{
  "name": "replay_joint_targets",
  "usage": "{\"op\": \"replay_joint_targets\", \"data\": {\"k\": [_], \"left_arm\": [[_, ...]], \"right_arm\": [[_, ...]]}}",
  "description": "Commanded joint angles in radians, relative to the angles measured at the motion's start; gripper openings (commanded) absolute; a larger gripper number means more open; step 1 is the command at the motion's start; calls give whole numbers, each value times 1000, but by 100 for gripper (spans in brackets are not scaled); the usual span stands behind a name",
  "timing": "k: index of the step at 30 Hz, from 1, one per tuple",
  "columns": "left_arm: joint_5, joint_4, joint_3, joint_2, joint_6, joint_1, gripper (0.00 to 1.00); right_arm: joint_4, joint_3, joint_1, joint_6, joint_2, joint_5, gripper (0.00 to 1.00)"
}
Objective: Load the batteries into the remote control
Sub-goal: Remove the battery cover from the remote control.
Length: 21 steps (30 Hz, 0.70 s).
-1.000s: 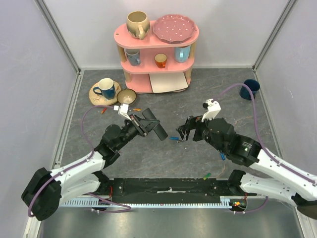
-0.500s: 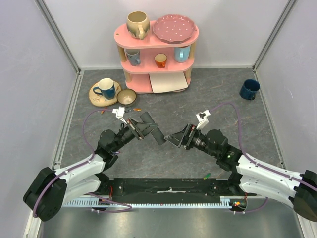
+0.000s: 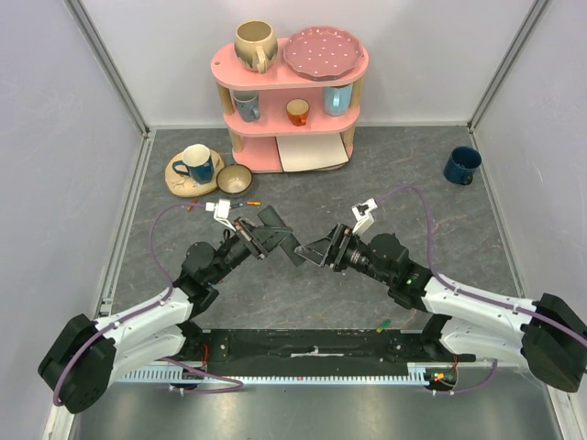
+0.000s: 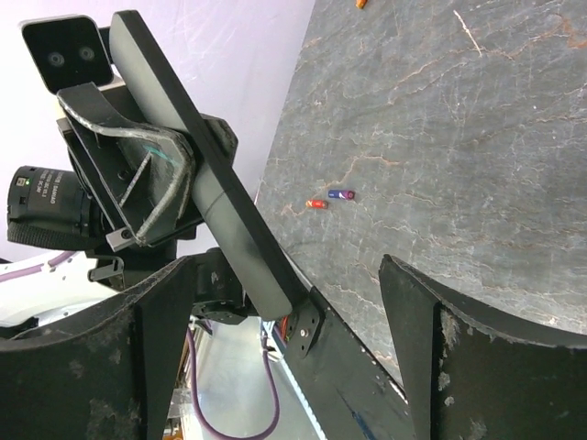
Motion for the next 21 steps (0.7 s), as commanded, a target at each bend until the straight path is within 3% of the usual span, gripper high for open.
{"op": "replay_joint_targets", "data": {"k": [1, 21], "left_arm": [[-80, -9, 41, -22, 90, -25, 2], [-176, 1, 9, -82, 155, -57, 2]], "right_arm": [[87, 66, -5, 14, 27, 1, 87], [181, 79, -5, 64, 145, -6, 76]]}}
